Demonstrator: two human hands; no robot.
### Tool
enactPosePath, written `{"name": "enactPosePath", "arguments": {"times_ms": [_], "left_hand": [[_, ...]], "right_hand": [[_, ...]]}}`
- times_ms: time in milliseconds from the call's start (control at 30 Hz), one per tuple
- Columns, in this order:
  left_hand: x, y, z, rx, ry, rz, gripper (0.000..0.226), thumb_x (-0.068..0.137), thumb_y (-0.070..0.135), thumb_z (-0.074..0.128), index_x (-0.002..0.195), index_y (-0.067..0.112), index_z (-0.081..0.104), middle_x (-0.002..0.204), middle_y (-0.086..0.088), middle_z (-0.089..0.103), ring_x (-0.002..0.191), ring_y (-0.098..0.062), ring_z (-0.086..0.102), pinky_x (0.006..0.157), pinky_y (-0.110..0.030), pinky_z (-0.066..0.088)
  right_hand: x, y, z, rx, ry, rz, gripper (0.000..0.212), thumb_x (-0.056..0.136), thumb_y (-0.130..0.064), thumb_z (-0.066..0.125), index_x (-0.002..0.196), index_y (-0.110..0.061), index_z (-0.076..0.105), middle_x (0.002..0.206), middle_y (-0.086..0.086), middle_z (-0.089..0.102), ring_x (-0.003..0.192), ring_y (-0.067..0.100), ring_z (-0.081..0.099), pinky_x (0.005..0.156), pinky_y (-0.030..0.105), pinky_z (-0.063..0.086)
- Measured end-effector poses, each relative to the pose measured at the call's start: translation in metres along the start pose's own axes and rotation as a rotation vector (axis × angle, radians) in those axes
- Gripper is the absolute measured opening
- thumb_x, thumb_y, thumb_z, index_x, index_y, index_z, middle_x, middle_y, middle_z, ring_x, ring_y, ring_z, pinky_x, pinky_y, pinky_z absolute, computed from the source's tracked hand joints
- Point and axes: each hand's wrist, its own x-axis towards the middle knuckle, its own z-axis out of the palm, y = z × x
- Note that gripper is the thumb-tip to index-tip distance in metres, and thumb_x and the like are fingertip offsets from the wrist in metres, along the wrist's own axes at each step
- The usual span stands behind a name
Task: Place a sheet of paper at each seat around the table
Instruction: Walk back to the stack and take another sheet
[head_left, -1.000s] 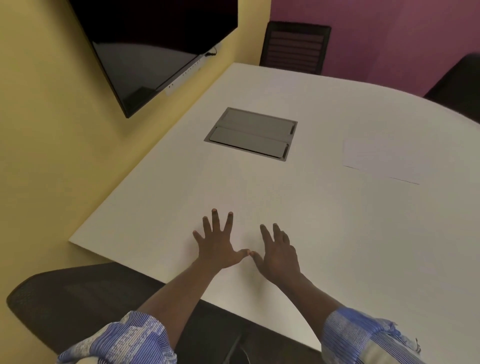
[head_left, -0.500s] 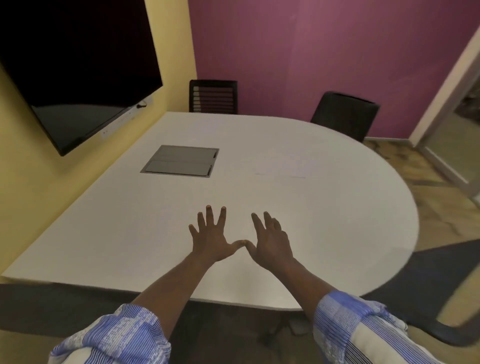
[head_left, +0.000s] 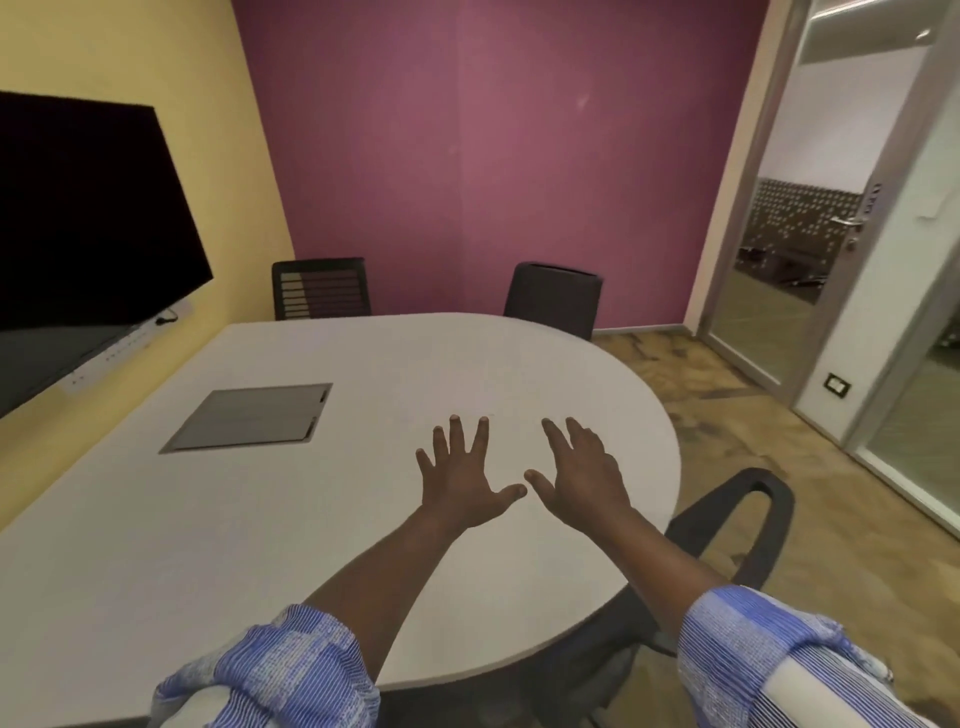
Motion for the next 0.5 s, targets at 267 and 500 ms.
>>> {"name": "enactPosePath", "arguments": {"times_ms": [267, 500], "left_hand": [[0.076, 0.109, 0.03, -0.064, 0.001, 0.08, 0.116, 0.073, 0.092, 0.038, 0.158, 0.033, -0.013, 0.168, -0.012, -0.015, 0.154, -0.041, -0.009, 0.118, -0.065, 0.003], [0.156, 0.194, 0.071, -0.152, -0.038, 0.066, 0.116, 0.072, 0.092, 0.036, 0.158, 0.033, -0.014, 0.168, -0.012, -0.015, 0.154, -0.041, -0.01, 0.119, -0.064, 0.002]], "right_hand": [[0.032, 0.11, -0.032, -0.074, 0.038, 0.062, 0.08, 0.097, -0.057, 0.051, 0.159, -0.027, 0.011, 0.167, 0.01, 0.015, 0.152, 0.032, 0.016, 0.117, 0.048, 0.031], [0.1, 0.205, -0.048, -0.155, 0.001, 0.058, 0.081, 0.097, -0.059, 0.048, 0.16, -0.027, 0.01, 0.167, 0.009, 0.015, 0.153, 0.03, 0.016, 0.118, 0.044, 0.03]]}}
